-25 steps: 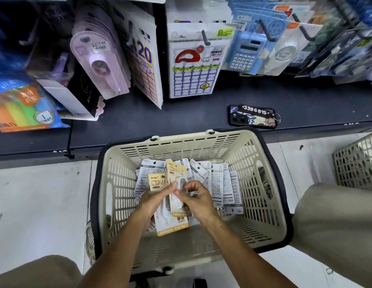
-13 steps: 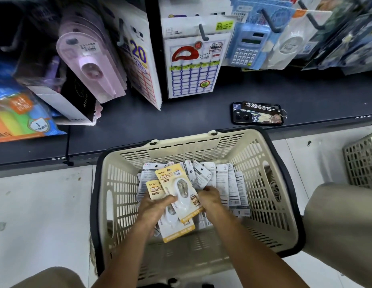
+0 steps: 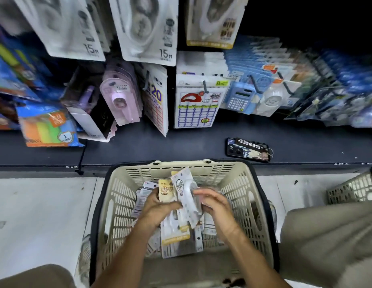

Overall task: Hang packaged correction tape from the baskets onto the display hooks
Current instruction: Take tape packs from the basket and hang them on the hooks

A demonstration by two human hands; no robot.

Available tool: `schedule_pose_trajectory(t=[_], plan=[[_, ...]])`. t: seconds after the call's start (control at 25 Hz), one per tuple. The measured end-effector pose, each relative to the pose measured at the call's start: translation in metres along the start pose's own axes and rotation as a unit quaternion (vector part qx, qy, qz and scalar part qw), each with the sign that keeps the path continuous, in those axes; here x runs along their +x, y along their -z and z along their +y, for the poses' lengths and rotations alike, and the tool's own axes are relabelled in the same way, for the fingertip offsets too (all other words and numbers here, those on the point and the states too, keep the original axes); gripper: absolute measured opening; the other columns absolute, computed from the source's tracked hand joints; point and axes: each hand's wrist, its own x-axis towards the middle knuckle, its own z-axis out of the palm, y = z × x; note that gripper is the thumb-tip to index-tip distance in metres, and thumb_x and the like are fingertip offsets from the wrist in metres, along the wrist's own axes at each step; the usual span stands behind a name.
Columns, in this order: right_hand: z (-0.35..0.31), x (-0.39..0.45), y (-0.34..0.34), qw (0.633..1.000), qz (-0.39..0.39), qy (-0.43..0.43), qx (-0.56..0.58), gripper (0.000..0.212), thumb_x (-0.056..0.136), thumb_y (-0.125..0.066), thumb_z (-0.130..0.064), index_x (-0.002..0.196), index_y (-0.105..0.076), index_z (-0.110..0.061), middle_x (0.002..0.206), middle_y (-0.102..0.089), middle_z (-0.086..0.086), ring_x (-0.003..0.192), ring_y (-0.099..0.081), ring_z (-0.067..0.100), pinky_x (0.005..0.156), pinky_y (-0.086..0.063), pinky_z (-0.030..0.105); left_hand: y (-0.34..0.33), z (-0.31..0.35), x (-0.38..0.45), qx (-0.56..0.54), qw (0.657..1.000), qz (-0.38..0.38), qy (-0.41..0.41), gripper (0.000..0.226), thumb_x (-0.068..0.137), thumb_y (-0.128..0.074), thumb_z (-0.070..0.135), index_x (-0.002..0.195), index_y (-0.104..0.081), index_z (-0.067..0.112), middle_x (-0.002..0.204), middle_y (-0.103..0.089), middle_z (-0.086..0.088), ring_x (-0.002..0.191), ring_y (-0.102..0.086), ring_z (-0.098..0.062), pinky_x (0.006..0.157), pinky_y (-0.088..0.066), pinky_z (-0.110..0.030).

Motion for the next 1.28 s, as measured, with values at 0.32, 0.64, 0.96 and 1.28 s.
schedule_pose_trajectory(t=[0.32,0.64,0.96,1.28], plan=[[-0.108,-0.030,0.028,0.989,-0.083,0.037,-0.120,0.061,0.069,-0.087,-0.040,0.124,-0.065,-0.025,0.102,-0.077,-0.005,0.088,-0.075,0.012,0.068,-0.058,0.022,-0.023,0.087,-0.069,-0.085,0.988,0.011,-0.126,0.048,0.063,-0.092,0.010,0.104,-0.070,0.020,0.084,-0.080,0.004,0.072,-0.076,-0.009,0.059,-0.057,-0.023],[-0.234,-0.055,0.027,0.989,-0.104,0.086,0.056,0.038,0.072,-0.076,-0.042,0.099,-0.079,-0.016,0.093,-0.078,0.008,0.076,-0.072,0.025,0.059,-0.057,0.035,-0.001,0.250,-0.164,0.018,0.951,0.012,-0.309,0.045,0.065,-0.091,0.017,0.102,-0.068,0.027,0.077,-0.078,0.010,0.063,-0.072,-0.001,0.056,-0.050,-0.017],[-0.316,-0.062,0.046,0.969,-0.007,0.245,0.038,0.012,0.099,-0.058,-0.009,0.110,-0.056,-0.012,0.087,-0.077,0.009,0.061,-0.071,0.022,0.035,-0.048,0.028,0.027,0.289,-0.187,-0.153,0.934,-0.005,-0.321,0.058,0.054,-0.085,0.015,0.110,-0.072,0.012,0.104,-0.079,-0.014,0.092,-0.076,-0.035,0.092,-0.057,-0.049],[-0.339,-0.063,0.065,0.936,0.167,0.302,-0.066,0.006,0.100,-0.056,-0.012,0.098,-0.061,-0.016,0.072,-0.071,0.003,0.035,-0.049,0.001,0.032,-0.034,0.018,0.003,0.295,-0.174,-0.183,0.922,-0.064,-0.334,0.065,0.049,-0.089,0.014,0.112,-0.072,0.010,0.108,-0.077,-0.016,0.097,-0.075,-0.037,0.086,-0.060,-0.047]])
